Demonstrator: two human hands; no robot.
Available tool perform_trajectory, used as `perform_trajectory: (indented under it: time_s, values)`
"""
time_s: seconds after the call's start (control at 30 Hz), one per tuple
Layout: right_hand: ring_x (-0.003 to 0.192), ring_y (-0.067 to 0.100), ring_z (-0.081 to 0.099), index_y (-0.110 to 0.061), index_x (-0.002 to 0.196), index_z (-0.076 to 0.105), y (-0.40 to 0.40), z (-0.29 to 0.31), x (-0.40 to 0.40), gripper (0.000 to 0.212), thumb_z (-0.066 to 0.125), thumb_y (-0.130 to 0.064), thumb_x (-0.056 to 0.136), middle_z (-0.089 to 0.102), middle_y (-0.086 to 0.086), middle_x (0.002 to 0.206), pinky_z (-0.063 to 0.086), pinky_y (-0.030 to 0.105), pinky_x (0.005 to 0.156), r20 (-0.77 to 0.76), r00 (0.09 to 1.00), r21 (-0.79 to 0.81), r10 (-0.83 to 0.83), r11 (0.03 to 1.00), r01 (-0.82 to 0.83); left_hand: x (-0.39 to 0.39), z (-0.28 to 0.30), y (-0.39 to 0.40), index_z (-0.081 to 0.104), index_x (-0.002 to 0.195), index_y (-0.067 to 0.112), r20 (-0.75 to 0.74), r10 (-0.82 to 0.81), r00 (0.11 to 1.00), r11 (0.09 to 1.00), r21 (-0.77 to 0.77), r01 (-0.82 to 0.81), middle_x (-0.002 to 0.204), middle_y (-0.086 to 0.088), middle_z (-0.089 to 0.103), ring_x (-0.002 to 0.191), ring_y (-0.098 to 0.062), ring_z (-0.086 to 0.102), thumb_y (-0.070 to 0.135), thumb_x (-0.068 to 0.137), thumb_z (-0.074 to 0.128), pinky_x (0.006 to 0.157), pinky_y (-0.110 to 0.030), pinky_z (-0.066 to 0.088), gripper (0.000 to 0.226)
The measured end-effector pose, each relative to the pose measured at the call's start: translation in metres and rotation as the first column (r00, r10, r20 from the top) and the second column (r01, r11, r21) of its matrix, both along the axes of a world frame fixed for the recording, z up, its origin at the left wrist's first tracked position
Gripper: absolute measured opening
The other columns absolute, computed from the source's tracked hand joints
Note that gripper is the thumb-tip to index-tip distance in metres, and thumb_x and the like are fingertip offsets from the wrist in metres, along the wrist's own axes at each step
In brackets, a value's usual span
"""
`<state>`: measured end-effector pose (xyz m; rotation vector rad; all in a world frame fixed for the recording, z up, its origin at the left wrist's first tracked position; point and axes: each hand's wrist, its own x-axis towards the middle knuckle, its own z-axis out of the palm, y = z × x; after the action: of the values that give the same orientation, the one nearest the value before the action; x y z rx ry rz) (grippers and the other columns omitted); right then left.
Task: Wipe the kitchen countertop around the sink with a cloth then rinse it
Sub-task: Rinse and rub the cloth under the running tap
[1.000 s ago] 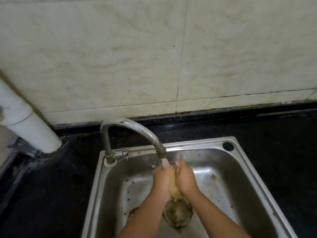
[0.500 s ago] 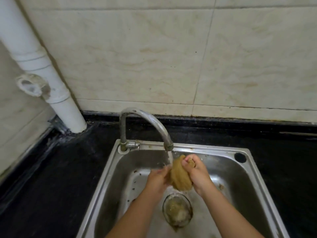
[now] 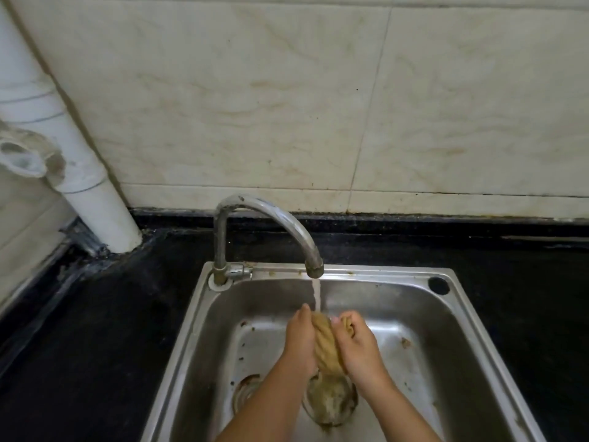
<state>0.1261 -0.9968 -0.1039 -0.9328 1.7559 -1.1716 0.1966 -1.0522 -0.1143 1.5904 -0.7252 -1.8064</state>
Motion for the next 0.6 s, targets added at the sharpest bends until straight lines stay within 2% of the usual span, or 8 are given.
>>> perform_trajectory:
  time_s: [0.1, 0.17, 0.2, 0.23, 0.3, 0.4, 0.5, 0.6]
  values:
    - [0.059, 0.002, 0.046, -0.02, 0.07, 0.039, -0.001, 0.006, 0.016, 0.028, 0.037, -0.021, 0.098, 0.048, -0.008, 0.065, 0.038, 0.012, 0.054, -0.222, 0.966, -0.015, 0.135, 0.99, -0.142, 0.002, 0.004, -0.008, 0.055, 0.074, 0.006, 0.034, -0.026, 0.999, 0.999, -0.039, 0.027, 0.084, -0.019, 0.059, 0.083, -0.031, 0.058, 0.037, 0.099, 0.029, 0.083, -0.039, 0.047, 0.048]
    - [0.066, 0.008, 0.053, -0.018, 0.075, 0.04, -0.012, 0.002, 0.019, 0.027, 0.032, -0.025, 0.099, 0.052, -0.006, 0.07, 0.038, 0.016, 0.059, -0.399, 0.907, 0.006, 0.137, 0.989, -0.147, 0.001, 0.01, -0.009, 0.054, 0.066, 0.007, -0.011, -0.043, 0.999, 0.997, -0.071, 0.042, 0.071, -0.016, 0.056, 0.071, -0.026, 0.056, 0.032, 0.099, 0.03, 0.073, -0.035, 0.046, 0.048]
    - [0.072, 0.016, 0.056, -0.017, 0.076, 0.041, -0.019, 0.0, 0.017, 0.027, 0.031, -0.025, 0.099, 0.055, 0.0, 0.075, 0.038, 0.024, 0.063, -0.452, 0.887, 0.03, 0.097, 0.995, -0.093, 0.001, 0.012, -0.006, 0.055, 0.067, 0.007, -0.039, -0.056, 0.998, 0.995, -0.082, 0.052, 0.066, -0.013, 0.056, 0.067, -0.023, 0.056, 0.029, 0.1, 0.032, 0.068, -0.032, 0.045, 0.046]
    - [0.076, 0.022, 0.055, -0.017, 0.073, 0.04, -0.027, -0.002, 0.013, 0.029, 0.03, -0.024, 0.1, 0.055, 0.004, 0.078, 0.035, 0.029, 0.065, -0.458, 0.888, 0.049, 0.048, 0.998, -0.028, 0.0, 0.016, -0.003, 0.057, 0.07, 0.007, -0.058, -0.07, 0.996, 0.994, -0.092, 0.065, 0.065, -0.011, 0.058, 0.066, -0.022, 0.057, 0.027, 0.1, 0.033, 0.066, -0.03, 0.045, 0.043]
    - [0.077, 0.021, 0.05, -0.023, 0.066, 0.034, -0.038, -0.004, 0.006, 0.035, 0.029, -0.022, 0.1, 0.05, 0.001, 0.072, 0.027, 0.027, 0.061, -0.415, 0.91, 0.081, -0.005, 0.996, 0.042, 0.002, 0.015, 0.0, 0.06, 0.077, 0.007, -0.088, -0.098, 0.991, 0.99, -0.111, 0.088, 0.07, -0.012, 0.062, 0.069, -0.023, 0.06, 0.025, 0.1, 0.035, 0.067, -0.03, 0.047, 0.039]
    - [0.071, 0.015, 0.045, -0.024, 0.066, 0.033, -0.041, 0.001, 0.009, 0.035, 0.03, -0.021, 0.1, 0.042, -0.006, 0.067, 0.029, 0.02, 0.052, -0.392, 0.919, 0.074, 0.053, 0.997, -0.026, 0.01, 0.008, -0.011, 0.059, 0.082, 0.003, -0.128, -0.06, 0.99, 0.991, -0.129, 0.044, 0.07, -0.012, 0.061, 0.066, -0.021, 0.059, 0.026, 0.1, 0.033, 0.062, -0.029, 0.048, 0.039]
    - [0.062, 0.0, 0.042, -0.021, 0.073, 0.038, -0.026, 0.007, 0.026, 0.029, 0.028, -0.028, 0.1, 0.045, -0.007, 0.07, 0.035, 0.008, 0.055, -0.357, 0.922, -0.008, 0.153, 0.986, -0.167, 0.012, 0.006, -0.023, 0.051, 0.069, 0.008, -0.088, -0.029, 0.996, 0.992, -0.125, 0.018, 0.065, -0.01, 0.051, 0.062, -0.02, 0.052, 0.031, 0.099, 0.033, 0.06, -0.029, 0.043, 0.041]
    - [0.061, 0.0, 0.043, -0.019, 0.074, 0.04, -0.022, 0.005, 0.022, 0.03, 0.026, -0.03, 0.099, 0.045, -0.007, 0.068, 0.037, 0.007, 0.055, -0.389, 0.92, -0.057, 0.053, 0.995, -0.081, 0.002, 0.009, -0.018, 0.051, 0.063, 0.01, -0.073, -0.106, 0.992, 0.987, -0.126, 0.096, 0.049, -0.002, 0.054, 0.057, -0.018, 0.052, 0.027, 0.099, 0.035, 0.059, -0.028, 0.042, 0.043]
